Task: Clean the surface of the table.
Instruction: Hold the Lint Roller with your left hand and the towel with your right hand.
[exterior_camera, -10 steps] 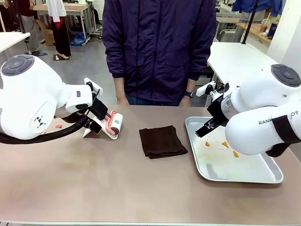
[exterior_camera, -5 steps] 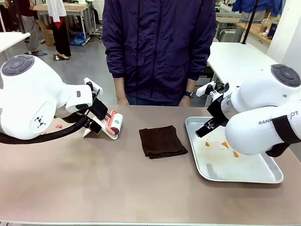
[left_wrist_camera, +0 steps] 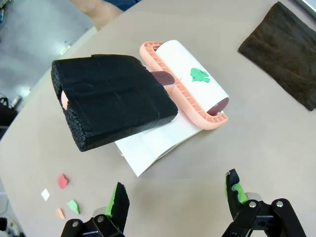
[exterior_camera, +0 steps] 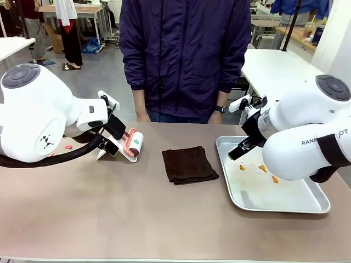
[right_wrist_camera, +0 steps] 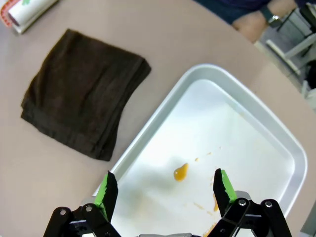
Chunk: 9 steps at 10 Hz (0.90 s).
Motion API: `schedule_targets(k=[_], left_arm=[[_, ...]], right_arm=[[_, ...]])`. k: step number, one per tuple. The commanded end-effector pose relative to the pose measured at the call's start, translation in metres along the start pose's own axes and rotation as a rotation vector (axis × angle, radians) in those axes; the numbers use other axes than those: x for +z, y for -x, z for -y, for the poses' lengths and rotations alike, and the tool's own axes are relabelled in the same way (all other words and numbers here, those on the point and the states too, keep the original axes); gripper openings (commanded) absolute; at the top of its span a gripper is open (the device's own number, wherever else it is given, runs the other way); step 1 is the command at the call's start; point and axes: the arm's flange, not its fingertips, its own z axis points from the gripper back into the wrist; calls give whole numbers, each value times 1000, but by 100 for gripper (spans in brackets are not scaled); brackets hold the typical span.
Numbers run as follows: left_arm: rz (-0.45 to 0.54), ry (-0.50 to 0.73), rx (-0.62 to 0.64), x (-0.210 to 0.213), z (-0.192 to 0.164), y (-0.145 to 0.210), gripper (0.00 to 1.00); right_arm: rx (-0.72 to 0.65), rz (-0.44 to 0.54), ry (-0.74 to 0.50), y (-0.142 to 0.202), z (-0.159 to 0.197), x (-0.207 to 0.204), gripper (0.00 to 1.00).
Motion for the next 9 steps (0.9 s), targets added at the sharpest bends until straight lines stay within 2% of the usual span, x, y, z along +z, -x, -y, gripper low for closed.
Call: schedule_targets(k=[1, 2, 3, 5, 6, 7, 9], left_arm=[[-48, 138, 65, 15, -11, 13, 100], [-94, 195, 144, 24, -19, 16, 100], [-149, 237, 224, 33, -26, 21, 100], [-145, 355, 313, 68, -45, 36, 100], [-102, 432, 346, 86, -59, 48, 100], [-25, 595, 355, 105, -83, 63, 100], [137, 803, 443, 135, -133, 98, 100]], right_arm=[[-103, -107, -95, -2, -3, 17, 100], [-201, -195, -92, -5, -6, 26, 100], [-297, -218, -124, -3, -7, 37, 100], [-505, -211, -413, 9, 14, 73, 100], [-579, -170, -567, 19, 33, 91, 100], [-693, -93, -674, 36, 56, 108, 100], [-853, 6, -852, 74, 92, 131, 100]])
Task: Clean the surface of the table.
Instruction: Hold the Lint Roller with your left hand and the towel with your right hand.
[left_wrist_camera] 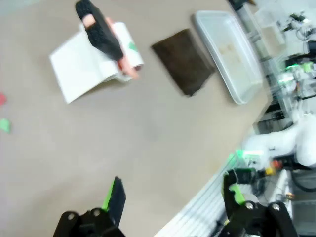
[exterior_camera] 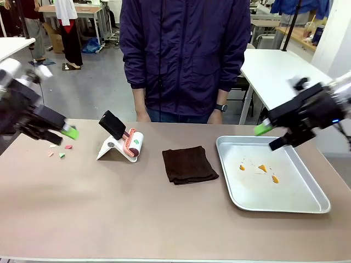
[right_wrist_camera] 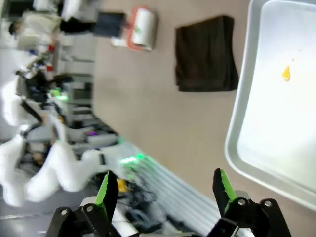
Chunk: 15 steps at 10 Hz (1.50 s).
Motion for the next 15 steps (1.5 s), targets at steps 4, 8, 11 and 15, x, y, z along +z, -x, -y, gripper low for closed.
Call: schedule_targets(k=[4, 8, 11, 15], left_arm=[[441, 397, 144, 109, -104, 88, 100], [641, 416, 199, 84, -92, 123, 100], [642, 424, 236, 119, -132, 108, 100], [642, 424, 236, 119, -132, 108, 100]], right_arm=[[-233, 329, -336, 54, 117, 95, 100], [-357, 466, -412, 81, 189, 126, 100], [-397, 459, -390, 69, 205, 155, 100], [-397, 459, -390, 69, 205, 155, 100]])
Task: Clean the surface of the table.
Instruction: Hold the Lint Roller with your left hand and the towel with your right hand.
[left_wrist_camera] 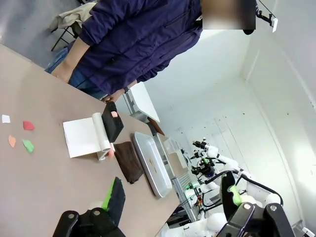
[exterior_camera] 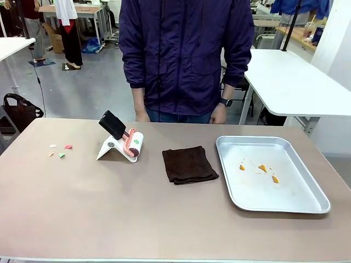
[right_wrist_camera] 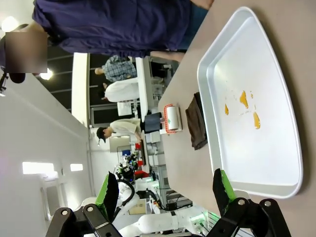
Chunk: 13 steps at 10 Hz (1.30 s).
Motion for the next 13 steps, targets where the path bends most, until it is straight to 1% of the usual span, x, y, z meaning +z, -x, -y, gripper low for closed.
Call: schedule_targets(k=[1, 2, 4, 5, 6, 7, 8, 9, 10, 11, 12, 13], left_arm=[[-15, 5, -15, 1, 0, 1, 100], [0, 0, 0, 0, 0, 0, 100], [-92, -88, -41, -12, 21, -21, 100], [-135, -85, -75, -24, 36, -33, 100], [-190, -97, -109, -42, 52, -45, 100], [-266, -122, -140, -67, 67, -57, 100], [-353, -167, -178, -103, 83, -67, 100], [-412, -216, -218, -132, 94, -74, 100], [-489, -262, -247, -177, 110, -75, 100], [-561, -314, -265, -214, 116, -75, 100], [-619, -380, -260, -245, 115, -79, 100], [-673, -449, -251, -266, 107, -81, 100]], right_arm=[[-1, 5, -14, 1, -6, 3, 100], [0, 0, 0, 0, 0, 0, 100], [106, 34, 125, 15, -42, -34, 100], [160, 31, 252, 26, -64, -55, 100], [219, 9, 324, 38, -86, -77, 100], [286, -26, 404, 49, -107, -103, 100], [371, -69, 452, 62, -130, -135, 100], [440, -83, 503, 73, -146, -162, 100], [531, -136, 543, 87, -158, -195, 100], [619, -156, 593, 100, -164, -230, 100], [701, -158, 668, 111, -165, -269, 100], [750, -149, 710, 118, -163, -301, 100]])
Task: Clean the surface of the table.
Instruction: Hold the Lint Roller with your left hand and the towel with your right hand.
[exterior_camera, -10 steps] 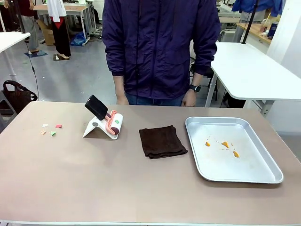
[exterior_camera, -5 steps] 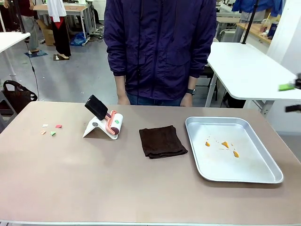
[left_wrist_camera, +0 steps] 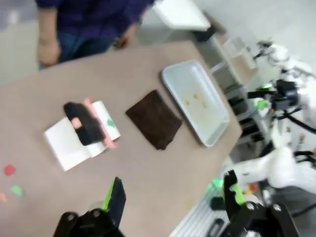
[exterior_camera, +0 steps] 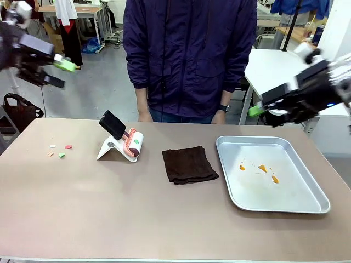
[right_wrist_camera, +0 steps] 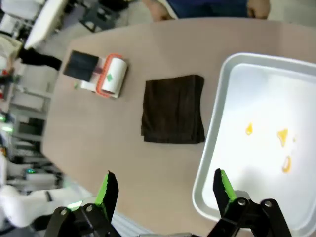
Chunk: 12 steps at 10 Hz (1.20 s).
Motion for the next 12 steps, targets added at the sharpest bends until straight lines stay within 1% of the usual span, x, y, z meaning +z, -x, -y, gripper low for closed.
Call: schedule_targets(k=[1, 2, 3, 4, 5, 7, 8, 9, 10, 11, 12], left_arm=[[-114, -144, 66, -17, -19, -23, 100], [-133, -198, 93, -31, -24, -30, 100], [-144, -213, 116, -40, -35, -35, 100], [-154, -190, 121, -46, -45, -37, 100], [-149, -188, 131, -54, -54, -36, 100], [-182, -170, 153, -76, -68, -30, 100], [-175, -175, 171, -84, -74, -27, 100], [-211, -152, 160, -78, -73, -23, 100], [-192, -178, 149, -80, -75, -24, 100], [-192, -178, 149, -80, -75, -24, 100], [-205, -172, 156, -86, -78, -22, 100]], right_arm=[[42, 13, 133, -17, -10, -50, 100], [75, 1, 140, -21, -22, -72, 100], [89, -20, 134, -24, -32, -96, 100], [71, -44, 137, -28, -35, -116, 100], [54, -77, 140, -32, -33, -135, 100], [-19, -104, 142, -39, -22, -164, 100], [-58, -97, 123, -40, -15, -165, 100], [-80, -61, 124, -40, -4, -146, 100], [-4, -122, 145, -32, -10, -169, 100], [-4, -122, 145, -32, -10, -169, 100], [-39, -108, 144, -40, -1, -164, 100]])
